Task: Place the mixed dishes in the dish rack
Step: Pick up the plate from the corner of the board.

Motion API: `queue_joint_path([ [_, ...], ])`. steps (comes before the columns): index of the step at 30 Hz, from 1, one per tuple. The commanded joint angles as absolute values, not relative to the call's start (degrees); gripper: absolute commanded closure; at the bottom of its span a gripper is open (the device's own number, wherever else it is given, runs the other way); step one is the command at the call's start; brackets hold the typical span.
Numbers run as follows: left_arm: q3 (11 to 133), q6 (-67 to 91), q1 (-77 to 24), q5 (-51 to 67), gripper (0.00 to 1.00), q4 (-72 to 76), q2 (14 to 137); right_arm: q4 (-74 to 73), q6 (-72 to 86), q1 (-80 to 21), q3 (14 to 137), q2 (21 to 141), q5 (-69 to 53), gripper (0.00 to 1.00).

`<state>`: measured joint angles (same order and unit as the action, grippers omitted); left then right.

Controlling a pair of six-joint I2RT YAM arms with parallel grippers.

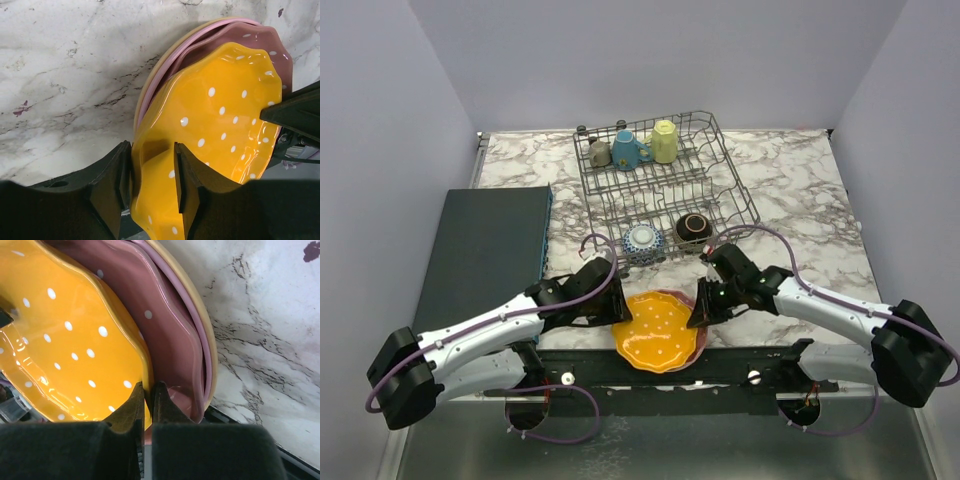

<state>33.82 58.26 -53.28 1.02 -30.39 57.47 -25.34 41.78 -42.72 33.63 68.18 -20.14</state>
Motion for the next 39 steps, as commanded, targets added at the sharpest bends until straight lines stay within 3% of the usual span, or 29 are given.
queue_joint_path([
  [1, 34.5, 60.4, -54.4, 7.3, 0.56, -30.6, 55.3, -13.3, 47.3, -42.6, 34.5, 69.1, -17.8, 1.00],
  [12, 29.2, 64.4, -54.4, 8.7, 0.44, -31.8, 51.0, -9.8, 47.5, -42.8, 33.2, 71.5, -17.0, 1.00],
  [26, 26.5, 66.7, -54.2, 5.4, 0.46, -31.9, 44.9, -8.5, 47.5, -43.0, 31.4, 71.3, -17.3, 1.00],
  [35, 27.9, 65.4, -53.7, -3.2, 0.31, -34.6, 47.1, -9.4, 47.3, -43.1, 30.3, 69.4, -17.1, 1.00],
  [39, 28.2, 65.2, -52.9, -5.8, 0.29, -34.0, 46.7, -9.2, 47.4, -43.2, 29.7, 69.1, -17.2, 1.00],
])
